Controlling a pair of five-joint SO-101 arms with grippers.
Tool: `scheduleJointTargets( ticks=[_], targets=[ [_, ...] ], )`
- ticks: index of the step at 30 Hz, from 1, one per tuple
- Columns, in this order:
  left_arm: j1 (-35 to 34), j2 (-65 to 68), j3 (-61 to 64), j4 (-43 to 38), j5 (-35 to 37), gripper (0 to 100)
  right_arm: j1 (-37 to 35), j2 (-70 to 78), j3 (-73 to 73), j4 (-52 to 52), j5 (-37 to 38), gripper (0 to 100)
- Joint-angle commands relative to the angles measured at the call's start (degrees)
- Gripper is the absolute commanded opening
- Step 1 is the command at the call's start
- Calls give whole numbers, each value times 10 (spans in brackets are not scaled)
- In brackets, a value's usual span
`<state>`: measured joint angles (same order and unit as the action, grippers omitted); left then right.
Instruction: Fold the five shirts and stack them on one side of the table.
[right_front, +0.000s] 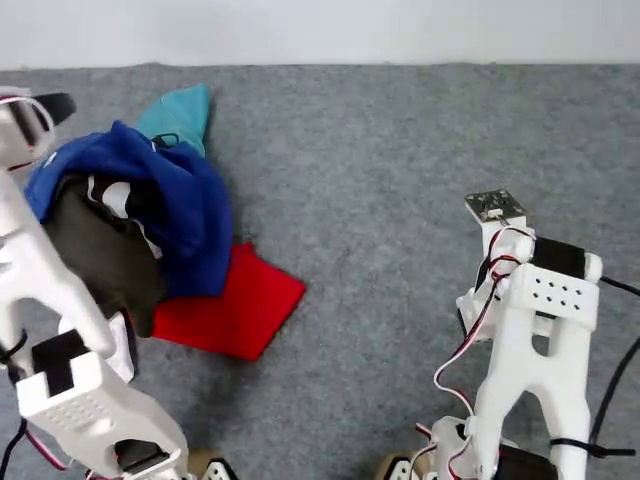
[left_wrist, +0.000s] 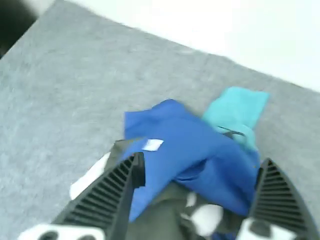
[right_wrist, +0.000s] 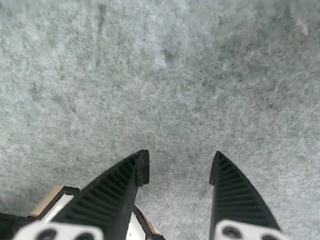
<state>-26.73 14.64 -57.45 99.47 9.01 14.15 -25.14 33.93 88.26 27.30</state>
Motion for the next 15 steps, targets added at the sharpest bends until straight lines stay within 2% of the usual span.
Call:
scheduleJointTargets(
  ticks=[1, 5, 8, 15],
  targets=[
    [65, -20, 27, 10, 7, 341, -6, -2, -2, -11, 7, 203],
    [126, -20, 109, -22, 46, 341, -5, -5, -2, -9, 7, 203],
    [133, -19, 139, -68, 79, 342, -5, -5, -1, -9, 7, 203],
    [145, -19, 227, -134, 83, 341, -5, -1, -1, -10, 7, 203]
  ],
)
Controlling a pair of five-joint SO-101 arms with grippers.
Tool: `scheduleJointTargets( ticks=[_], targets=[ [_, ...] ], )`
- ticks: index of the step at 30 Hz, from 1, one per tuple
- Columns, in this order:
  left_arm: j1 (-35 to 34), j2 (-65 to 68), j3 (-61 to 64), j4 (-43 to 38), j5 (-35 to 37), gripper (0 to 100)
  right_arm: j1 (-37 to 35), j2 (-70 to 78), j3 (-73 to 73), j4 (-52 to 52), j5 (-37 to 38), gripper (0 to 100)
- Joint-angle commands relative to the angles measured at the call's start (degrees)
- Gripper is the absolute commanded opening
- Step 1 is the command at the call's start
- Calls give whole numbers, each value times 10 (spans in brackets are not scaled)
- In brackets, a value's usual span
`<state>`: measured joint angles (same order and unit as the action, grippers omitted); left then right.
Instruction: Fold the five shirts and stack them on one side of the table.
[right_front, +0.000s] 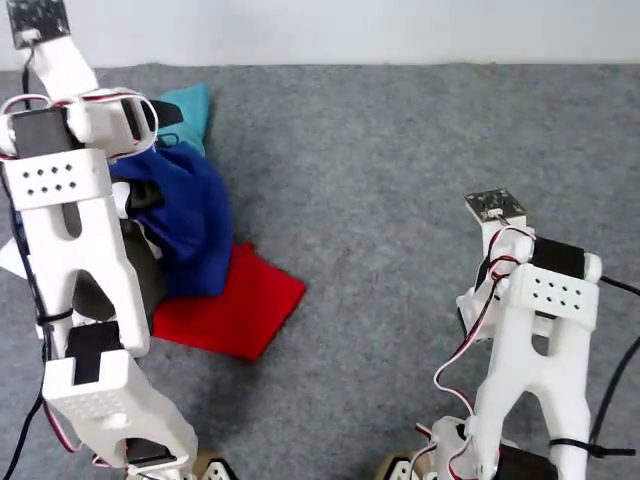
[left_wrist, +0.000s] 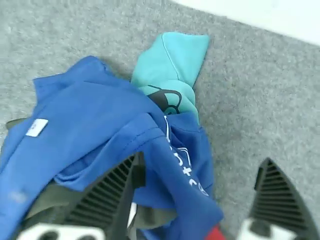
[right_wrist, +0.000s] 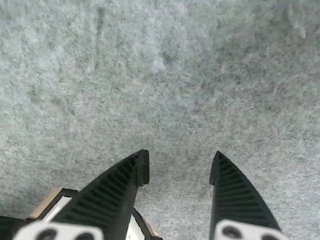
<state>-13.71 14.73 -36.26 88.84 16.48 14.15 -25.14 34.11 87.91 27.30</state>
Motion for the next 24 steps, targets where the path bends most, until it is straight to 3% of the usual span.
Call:
scheduleJointTargets(
  ticks=[1, 6, 16, 24],
  targets=[
    [22, -21, 19, -28, 8, 341, -5, -1, -3, -7, 7, 203],
    [63, -20, 21, -31, 7, 292, -5, -1, -3, -7, 7, 203],
    [49, 62, 39, -127, 5, 9, -5, -1, -3, -7, 7, 202],
    [55, 84, 27, -134, 5, 12, -5, -1, -3, -7, 7, 202]
  ],
)
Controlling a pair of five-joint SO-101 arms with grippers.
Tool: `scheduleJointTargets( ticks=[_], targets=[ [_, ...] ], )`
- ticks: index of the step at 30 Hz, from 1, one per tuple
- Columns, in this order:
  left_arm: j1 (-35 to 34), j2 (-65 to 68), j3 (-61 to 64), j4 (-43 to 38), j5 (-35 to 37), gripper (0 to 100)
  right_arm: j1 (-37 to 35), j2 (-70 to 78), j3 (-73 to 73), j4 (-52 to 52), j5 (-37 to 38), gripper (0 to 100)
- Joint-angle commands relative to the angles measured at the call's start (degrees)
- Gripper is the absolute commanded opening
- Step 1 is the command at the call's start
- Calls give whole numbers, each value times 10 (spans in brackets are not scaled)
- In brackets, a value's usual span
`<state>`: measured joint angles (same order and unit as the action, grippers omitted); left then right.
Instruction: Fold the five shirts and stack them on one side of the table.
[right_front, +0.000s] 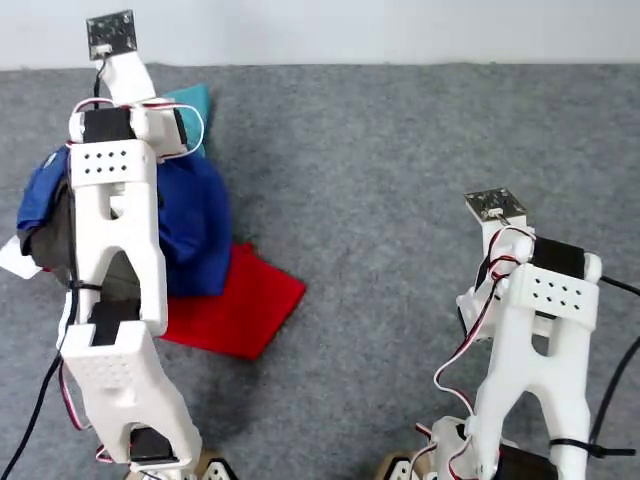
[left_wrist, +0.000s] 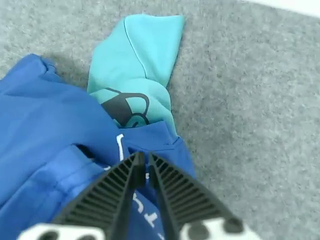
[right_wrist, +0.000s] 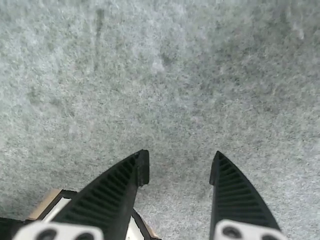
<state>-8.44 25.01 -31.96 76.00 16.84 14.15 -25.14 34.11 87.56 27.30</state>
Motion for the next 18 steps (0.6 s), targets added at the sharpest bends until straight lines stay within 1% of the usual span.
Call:
scheduleJointTargets(
  ticks=[1, 3, 6, 8, 11, 13, 15, 18],
  targets=[
    [6, -29, -25, -4, 2, 12, -5, -1, -3, -3, 7, 202],
    [22, -48, -48, 13, 2, 12, -5, -1, -3, -3, 7, 202],
    [66, -77, -82, 47, 2, 12, -5, -1, -3, -3, 7, 202],
    [98, -92, -95, 67, 2, 12, -5, -1, -3, -3, 7, 202],
    [122, -108, -101, 84, 1, 12, -3, -1, -3, -3, 7, 202],
    [122, -120, -101, 93, -1, 12, -5, -1, -3, -3, 7, 202],
    [106, -137, -101, 98, -25, 12, -14, -3, -10, -6, 5, 203],
    [51, -173, -99, 135, -66, 13, -74, -6, -52, -2, 3, 204]
  ],
)
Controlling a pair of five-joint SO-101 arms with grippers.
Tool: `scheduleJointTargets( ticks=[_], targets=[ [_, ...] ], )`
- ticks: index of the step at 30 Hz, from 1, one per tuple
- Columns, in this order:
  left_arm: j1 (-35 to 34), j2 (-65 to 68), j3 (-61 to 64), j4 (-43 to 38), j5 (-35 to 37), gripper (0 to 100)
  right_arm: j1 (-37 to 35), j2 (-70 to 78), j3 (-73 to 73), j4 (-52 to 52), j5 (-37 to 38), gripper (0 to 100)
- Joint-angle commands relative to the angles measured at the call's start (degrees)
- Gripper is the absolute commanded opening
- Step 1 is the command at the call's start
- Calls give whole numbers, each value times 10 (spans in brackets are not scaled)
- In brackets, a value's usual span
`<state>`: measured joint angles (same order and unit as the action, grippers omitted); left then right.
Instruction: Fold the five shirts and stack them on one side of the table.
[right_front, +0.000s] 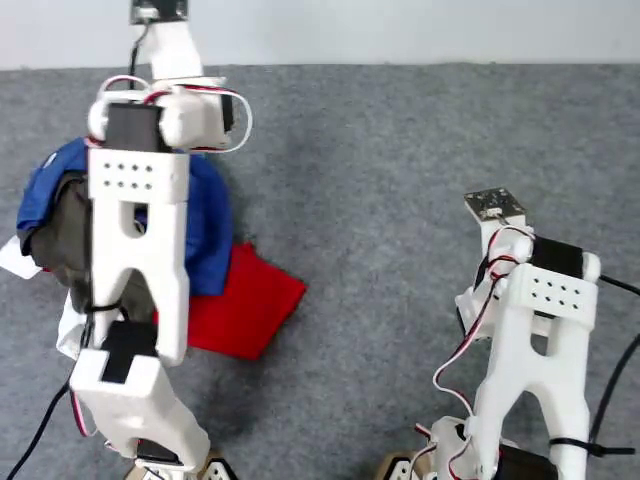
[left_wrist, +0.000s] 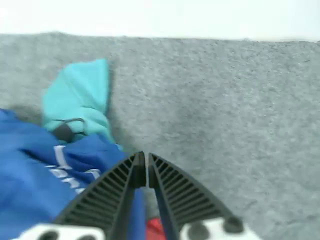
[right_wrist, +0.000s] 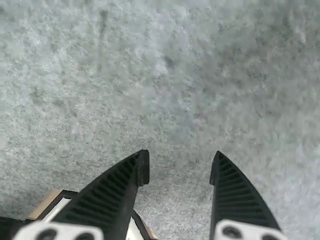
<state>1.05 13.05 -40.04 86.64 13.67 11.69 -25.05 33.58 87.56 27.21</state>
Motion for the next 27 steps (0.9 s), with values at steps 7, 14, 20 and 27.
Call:
scheduleJointTargets(
  ticks=[7, 14, 20, 27],
  targets=[
    [-266, -94, 7, 140, -78, 39, -295, 59, -274, 42, -58, 205],
    [-424, -98, 159, 138, -81, 91, -451, 317, -544, 37, -90, 214],
    [-432, -98, 260, 139, -81, 89, -524, 555, -873, 42, -90, 310],
    [-433, -98, 284, 139, -81, 88, -595, 787, -1225, 23, -132, 257]
  ],
)
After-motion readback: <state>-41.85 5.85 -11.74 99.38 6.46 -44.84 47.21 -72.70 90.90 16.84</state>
